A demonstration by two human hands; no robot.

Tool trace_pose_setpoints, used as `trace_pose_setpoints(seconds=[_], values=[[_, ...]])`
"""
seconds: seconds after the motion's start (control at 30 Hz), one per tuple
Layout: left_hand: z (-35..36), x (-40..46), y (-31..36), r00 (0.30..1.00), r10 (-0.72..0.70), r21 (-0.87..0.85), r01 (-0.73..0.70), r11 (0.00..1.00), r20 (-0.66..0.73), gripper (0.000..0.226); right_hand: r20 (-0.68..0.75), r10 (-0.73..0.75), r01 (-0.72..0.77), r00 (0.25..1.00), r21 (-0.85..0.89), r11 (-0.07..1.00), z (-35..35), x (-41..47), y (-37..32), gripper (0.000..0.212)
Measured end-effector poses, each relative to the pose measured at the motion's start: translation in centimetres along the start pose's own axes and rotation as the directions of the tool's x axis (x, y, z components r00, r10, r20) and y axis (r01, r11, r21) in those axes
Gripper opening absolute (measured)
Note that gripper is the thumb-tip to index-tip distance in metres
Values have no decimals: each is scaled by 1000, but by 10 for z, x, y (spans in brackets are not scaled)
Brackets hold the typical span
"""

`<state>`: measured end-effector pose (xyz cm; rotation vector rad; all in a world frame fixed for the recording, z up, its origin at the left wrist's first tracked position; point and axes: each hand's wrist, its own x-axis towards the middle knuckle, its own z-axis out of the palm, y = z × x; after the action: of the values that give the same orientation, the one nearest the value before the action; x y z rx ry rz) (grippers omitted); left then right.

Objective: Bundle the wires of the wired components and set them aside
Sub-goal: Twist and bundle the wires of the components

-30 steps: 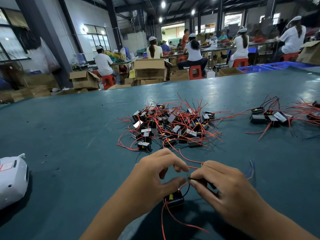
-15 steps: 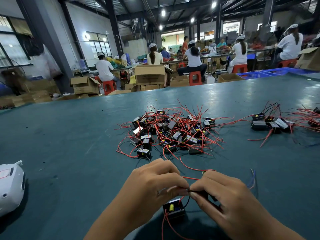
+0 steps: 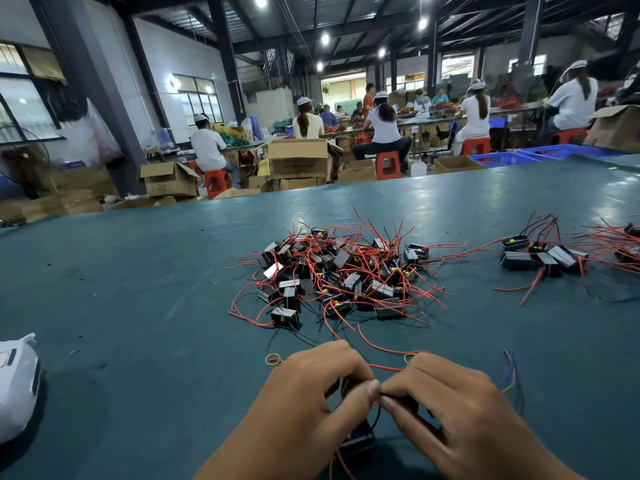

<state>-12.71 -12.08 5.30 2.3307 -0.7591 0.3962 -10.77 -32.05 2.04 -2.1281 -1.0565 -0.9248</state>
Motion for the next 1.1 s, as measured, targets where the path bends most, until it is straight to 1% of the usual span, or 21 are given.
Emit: trace_pose_setpoints(seconds=[0.07, 0.17, 0.23, 0.3, 0.37, 0.4, 0.43, 0.5, 0.57, 0.63, 0.67, 0.73, 0.83, 0.97, 1.1], values=[[0, 0, 1, 994, -98, -100, 102, 990, 45, 11, 6, 0, 0, 1000, 2, 1000, 1, 0, 0, 19], [-1, 2, 5, 970, -213, -258, 236, 937, 114, 14, 16, -7, 7, 1000, 12, 1000, 1, -1, 0, 19], [0, 3, 7, 951, -273, -312, 306, 899, 144, 18, 20, -24, 24, 1000, -1, 1000, 1, -1, 0, 18], [2, 5, 10, 915, -357, -381, 403, 832, 187, 23, 23, -46, 47, 999, -30, 998, 1, -1, 0, 18], [5, 7, 13, 865, -444, -484, 500, 718, 234, 23, 27, -58, 59, 998, -48, 997, 2, 0, -1, 18], [6, 7, 14, 860, -452, -505, 506, 700, 235, 20, 26, -51, 53, 998, -40, 998, 2, 0, -1, 18], [7, 6, 12, 879, -431, -492, 472, 732, 203, 18, 24, -37, 37, 999, -22, 999, 1, 0, 0, 18], [6, 2, 7, 941, -322, -381, 335, 862, 99, 13, 30, 8, -9, 1000, 27, 1000, 0, 0, 0, 17], [2, 1, 3, 985, -169, -247, 171, 954, 29, 2, 44, 70, -73, 997, 71, 995, -1, 0, 0, 18], [-3, 0, -1, 1000, 29, -64, -29, 998, -11, 11, 59, 120, -125, 991, 88, 988, -1, 0, 0, 18], [-4, 1, -2, 995, 98, 23, -98, 995, -4, 14, 63, 135, -140, 989, 91, 986, -1, 0, 0, 16], [-6, 0, -6, 987, 161, 115, -161, 980, 6, 15, 70, 151, -157, 986, 101, 982, -1, -1, 0, 8], [-10, 0, -8, 976, 218, 142, -215, 966, -6, 14, 88, 158, -168, 984, 131, 977, -3, -1, -1, 3], [-11, 2, -9, 950, 312, 253, -298, 921, -16, 11, 103, 155, -169, 983, 151, 974, -3, -1, -2, 3], [-13, 3, -8, 943, 331, 277, -324, 905, 23, 17, 123, 150, -170, 981, 165, 972, -3, -1, -2, 3]])
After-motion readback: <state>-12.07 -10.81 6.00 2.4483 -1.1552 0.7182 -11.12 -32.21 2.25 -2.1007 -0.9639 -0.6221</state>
